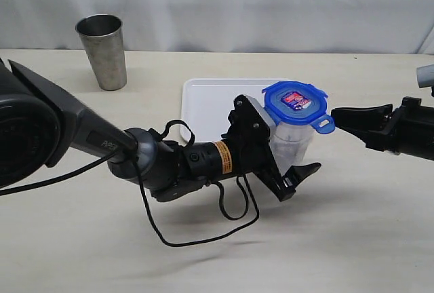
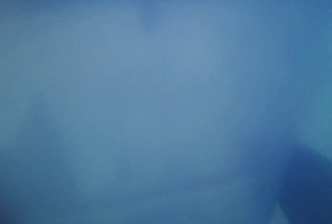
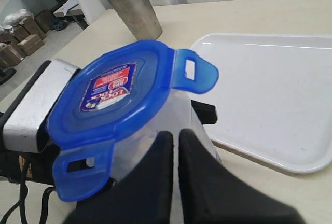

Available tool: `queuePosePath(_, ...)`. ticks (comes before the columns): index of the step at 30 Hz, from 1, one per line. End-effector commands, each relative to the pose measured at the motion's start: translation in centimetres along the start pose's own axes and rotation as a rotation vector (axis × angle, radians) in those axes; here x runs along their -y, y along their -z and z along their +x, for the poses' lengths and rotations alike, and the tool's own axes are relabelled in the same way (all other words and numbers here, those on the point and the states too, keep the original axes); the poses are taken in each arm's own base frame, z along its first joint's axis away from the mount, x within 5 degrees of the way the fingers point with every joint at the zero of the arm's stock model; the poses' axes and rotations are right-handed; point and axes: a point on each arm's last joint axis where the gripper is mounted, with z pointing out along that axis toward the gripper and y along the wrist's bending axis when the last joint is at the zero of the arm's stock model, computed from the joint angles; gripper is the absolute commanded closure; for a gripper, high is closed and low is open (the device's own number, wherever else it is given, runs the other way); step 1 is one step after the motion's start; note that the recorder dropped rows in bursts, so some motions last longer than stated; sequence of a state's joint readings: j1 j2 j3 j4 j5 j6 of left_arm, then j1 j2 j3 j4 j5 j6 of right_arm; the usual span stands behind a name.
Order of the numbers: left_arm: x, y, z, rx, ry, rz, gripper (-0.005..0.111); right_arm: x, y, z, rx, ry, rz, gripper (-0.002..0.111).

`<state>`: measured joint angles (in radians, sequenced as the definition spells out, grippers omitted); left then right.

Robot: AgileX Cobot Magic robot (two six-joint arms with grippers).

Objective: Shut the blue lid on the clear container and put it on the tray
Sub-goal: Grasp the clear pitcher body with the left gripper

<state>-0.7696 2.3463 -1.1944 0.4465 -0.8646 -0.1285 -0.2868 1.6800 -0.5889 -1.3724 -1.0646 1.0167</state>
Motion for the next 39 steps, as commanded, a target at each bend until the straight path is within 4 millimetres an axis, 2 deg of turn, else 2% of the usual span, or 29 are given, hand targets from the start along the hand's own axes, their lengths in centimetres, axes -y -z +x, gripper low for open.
queuePosePath(1, 0.0, -0.1, -0.4, 0.035, 0.009, -0.004, 0.002, 0.1, 0.0, -0.1, 0.006, 0.006, 0.008, 0.104)
queuePosePath(7, 0.0, -0.1, -0.5, 0.037, 0.009, -0.004, 0.002, 0.1, 0.0, -0.1, 0.007, 0.006, 0.007, 0.104)
queuePosePath(15, 0.2, 0.0, -1.7, 0.174, 0.031, 0.014, 0.002, 0.1, 0.0, -0.1, 0.008, 0.004, 0.005, 0.104)
queuePosePath(26, -0.1, -0.1, -0.7, 0.061, 0.138, -0.018, 0.002, 0.1, 0.0, -0.1, 0.008, 0.004, 0.005, 0.104)
queuePosePath(39, -0.1, -0.1, -0.7, 0.064, 0.139, -0.017, 0.002, 0.1, 0.0, -0.1, 0.008, -0.002, 0.005, 0.104)
